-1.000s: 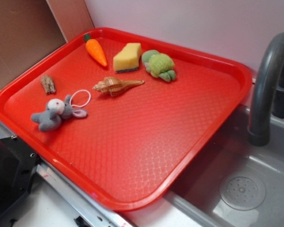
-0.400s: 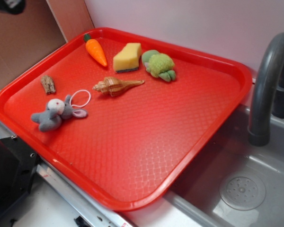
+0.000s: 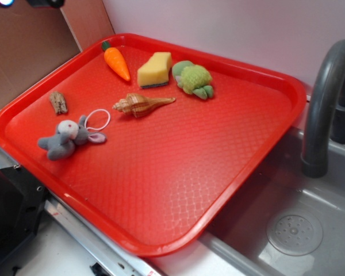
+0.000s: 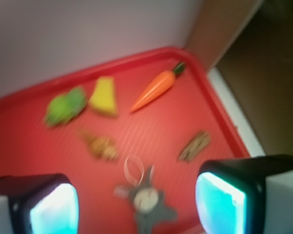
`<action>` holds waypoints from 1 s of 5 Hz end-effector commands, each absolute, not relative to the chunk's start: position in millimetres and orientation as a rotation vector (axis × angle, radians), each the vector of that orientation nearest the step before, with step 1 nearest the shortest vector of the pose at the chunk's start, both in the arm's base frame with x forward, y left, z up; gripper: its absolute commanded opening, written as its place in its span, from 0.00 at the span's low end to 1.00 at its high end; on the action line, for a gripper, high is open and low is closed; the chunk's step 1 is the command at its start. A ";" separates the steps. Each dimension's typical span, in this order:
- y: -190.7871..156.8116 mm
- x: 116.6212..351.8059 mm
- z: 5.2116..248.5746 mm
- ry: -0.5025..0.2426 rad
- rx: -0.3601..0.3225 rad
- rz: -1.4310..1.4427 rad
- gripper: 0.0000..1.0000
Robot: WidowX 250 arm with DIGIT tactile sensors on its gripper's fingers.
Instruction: Grab the carrot.
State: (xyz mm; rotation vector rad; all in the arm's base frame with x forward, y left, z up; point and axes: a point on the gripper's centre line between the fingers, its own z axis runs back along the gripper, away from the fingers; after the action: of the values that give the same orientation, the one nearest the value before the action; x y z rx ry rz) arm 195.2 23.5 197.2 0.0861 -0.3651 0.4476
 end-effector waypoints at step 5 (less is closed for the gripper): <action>110.8 292.7 92.1 -0.377 0.173 0.749 1.00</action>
State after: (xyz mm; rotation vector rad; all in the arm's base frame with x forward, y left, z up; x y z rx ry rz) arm 287.1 99.8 73.3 0.1784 -0.3131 0.7436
